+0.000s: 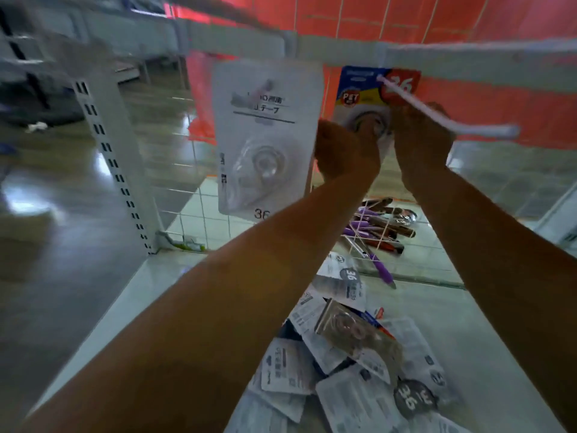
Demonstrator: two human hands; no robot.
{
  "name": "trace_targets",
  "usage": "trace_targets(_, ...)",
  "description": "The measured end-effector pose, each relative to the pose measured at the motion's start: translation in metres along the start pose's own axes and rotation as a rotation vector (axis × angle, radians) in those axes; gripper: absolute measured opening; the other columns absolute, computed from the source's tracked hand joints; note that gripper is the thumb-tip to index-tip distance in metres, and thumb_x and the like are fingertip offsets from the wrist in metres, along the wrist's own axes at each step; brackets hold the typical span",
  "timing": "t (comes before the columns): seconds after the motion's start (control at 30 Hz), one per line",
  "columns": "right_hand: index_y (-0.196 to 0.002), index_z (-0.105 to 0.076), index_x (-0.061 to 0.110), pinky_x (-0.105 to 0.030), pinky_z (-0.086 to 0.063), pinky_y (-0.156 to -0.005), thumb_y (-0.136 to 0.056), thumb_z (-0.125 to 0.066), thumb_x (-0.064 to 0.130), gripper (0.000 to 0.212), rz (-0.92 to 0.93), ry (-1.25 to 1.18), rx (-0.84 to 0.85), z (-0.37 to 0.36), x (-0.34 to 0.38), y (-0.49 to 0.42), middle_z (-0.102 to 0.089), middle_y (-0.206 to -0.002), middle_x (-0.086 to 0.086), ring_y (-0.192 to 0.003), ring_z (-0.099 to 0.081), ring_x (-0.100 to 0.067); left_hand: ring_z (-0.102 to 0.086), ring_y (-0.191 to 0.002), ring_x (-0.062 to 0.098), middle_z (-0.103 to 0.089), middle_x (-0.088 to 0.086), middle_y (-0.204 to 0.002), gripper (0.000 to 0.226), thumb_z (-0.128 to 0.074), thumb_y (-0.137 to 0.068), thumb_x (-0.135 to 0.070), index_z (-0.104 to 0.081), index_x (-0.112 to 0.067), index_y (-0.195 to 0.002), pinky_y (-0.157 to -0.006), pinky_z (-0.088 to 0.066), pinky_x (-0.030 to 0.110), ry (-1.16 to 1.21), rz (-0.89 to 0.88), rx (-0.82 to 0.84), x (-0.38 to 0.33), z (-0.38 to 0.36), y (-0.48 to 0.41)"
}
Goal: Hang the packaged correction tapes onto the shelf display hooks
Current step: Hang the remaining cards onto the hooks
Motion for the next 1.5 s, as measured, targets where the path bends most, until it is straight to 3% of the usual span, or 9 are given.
trace_targets(0.13, -0.122, -0.056, 0.010, -0.024, -0.033, -0.082, -0.093, -0.054, 0.037, 0.040, -0.083, 0.154, 0.030, -0.006, -0.042, 0.044, -0.062, -0.123, -0.007, -0.112, -0.056, -0.024, -0.033, -0.135, 0.034, -0.034, 0.019, -0.146, 0.081, -0.060, -0.091, -0.041, -0.020, 0.003, -0.146, -0.109, -0.029, 0.039, -0.161, -0.039, 0.065, 0.027, -0.004, 0.024)
trace_targets(0.23, -0.119, -0.055, 0.008, -0.026, -0.034, -0.080, -0.094, -0.055, 0.032, 0.035, -0.053, 0.181, 0.126, -0.015, -0.067, 0.092, -0.063, -0.114, -0.006, -0.112, -0.058, -0.028, -0.025, -0.140, 0.032, -0.024, 0.017, -0.152, 0.084, -0.060, -0.092, -0.034, -0.009, 0.000, -0.149, -0.112, -0.023, 0.037, -0.357, -0.065, 0.111, 0.064, -0.006, 0.044)
trace_targets(0.43, -0.110, -0.063, 0.009, -0.034, -0.047, -0.082, -0.087, -0.065, 0.025, 0.028, -0.051, 0.379, 0.572, -0.051, -0.140, 0.182, -0.067, -0.109, -0.009, -0.102, -0.062, -0.029, -0.038, -0.126, 0.030, -0.039, 0.016, -0.136, 0.063, -0.063, -0.085, -0.010, -0.031, -0.006, -0.139, -0.104, -0.039, 0.039, -0.675, -0.201, 0.411, 0.139, -0.018, 0.096)
trace_targets(0.6, -0.124, -0.047, 0.020, -0.036, -0.047, -0.092, -0.064, -0.084, 0.030, 0.071, -0.325, 0.367, 1.164, -0.056, -0.193, 0.255, -0.057, -0.117, 0.001, -0.104, -0.055, -0.019, -0.041, -0.124, 0.029, -0.047, 0.013, -0.132, 0.058, -0.064, -0.087, -0.029, -0.038, -0.011, -0.135, -0.103, -0.034, 0.038, -0.912, -0.185, 0.668, 0.205, -0.029, 0.133)
trace_targets(0.7, -0.121, -0.043, 0.026, -0.041, -0.046, -0.097, -0.048, -0.089, 0.036, 0.087, -0.267, 0.476, 1.318, -0.056, -0.208, 0.268, -0.050, -0.119, 0.001, -0.105, -0.052, -0.020, -0.047, -0.110, 0.025, -0.053, 0.010, -0.120, 0.053, -0.065, -0.088, -0.030, -0.039, -0.013, -0.132, -0.092, -0.039, 0.032, -0.904, -0.105, 0.777, 0.232, -0.031, 0.145)
trace_targets(0.9, -0.116, -0.048, 0.021, -0.038, -0.048, -0.094, -0.059, -0.086, 0.020, 0.069, -0.162, 0.578, 1.264, -0.054, -0.203, 0.258, -0.052, -0.115, -0.003, -0.100, -0.053, -0.019, -0.053, -0.096, 0.019, -0.058, 0.008, -0.114, 0.055, -0.071, -0.084, -0.027, -0.041, -0.012, -0.128, -0.083, -0.049, 0.029, -0.869, -0.079, 0.831, 0.233, -0.029, 0.148)
trace_targets(1.1, -0.142, -0.029, 0.035, -0.057, -0.017, -0.112, -0.070, -0.077, 0.028, 0.087, 0.097, 0.776, 1.158, -0.045, -0.168, 0.233, -0.038, -0.139, 0.003, -0.132, -0.027, -0.021, -0.050, -0.100, 0.015, -0.054, 0.002, -0.109, 0.053, -0.070, -0.085, -0.034, -0.049, -0.013, -0.129, -0.075, -0.042, 0.008, -0.801, -0.214, 0.946, 0.194, -0.029, 0.151)
trace_targets(1.3, -0.149, -0.020, 0.033, -0.063, -0.004, -0.113, -0.075, -0.072, 0.025, 0.091, 0.304, 0.732, 1.133, -0.040, -0.128, 0.226, -0.017, -0.155, 0.002, -0.144, -0.006, -0.020, -0.060, -0.076, 0.010, -0.063, 0.003, -0.090, 0.038, -0.077, -0.079, -0.016, -0.060, -0.001, -0.109, -0.057, -0.049, 0.010, -0.530, 0.037, 0.928, 0.190, -0.015, 0.130)
trace_targets(1.5, -0.152, -0.002, 0.023, -0.064, -0.007, -0.112, -0.071, -0.078, 0.014, 0.112, 0.219, 0.557, 0.928, -0.035, -0.120, 0.196, 0.004, -0.159, -0.009, -0.146, 0.004, -0.033, -0.066, -0.078, 0.017, -0.066, 0.005, -0.088, 0.022, -0.073, -0.081, -0.013, -0.062, -0.005, -0.098, -0.065, -0.055, 0.023, -0.321, 0.247, 0.921, 0.184, 0.008, 0.123)
Point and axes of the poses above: each hand's wrist, its own y-axis away from the middle knuckle, its own z-axis out of the back of the hand, x = y × z, the point moved 8 cm from there along -y, towards the middle knuckle
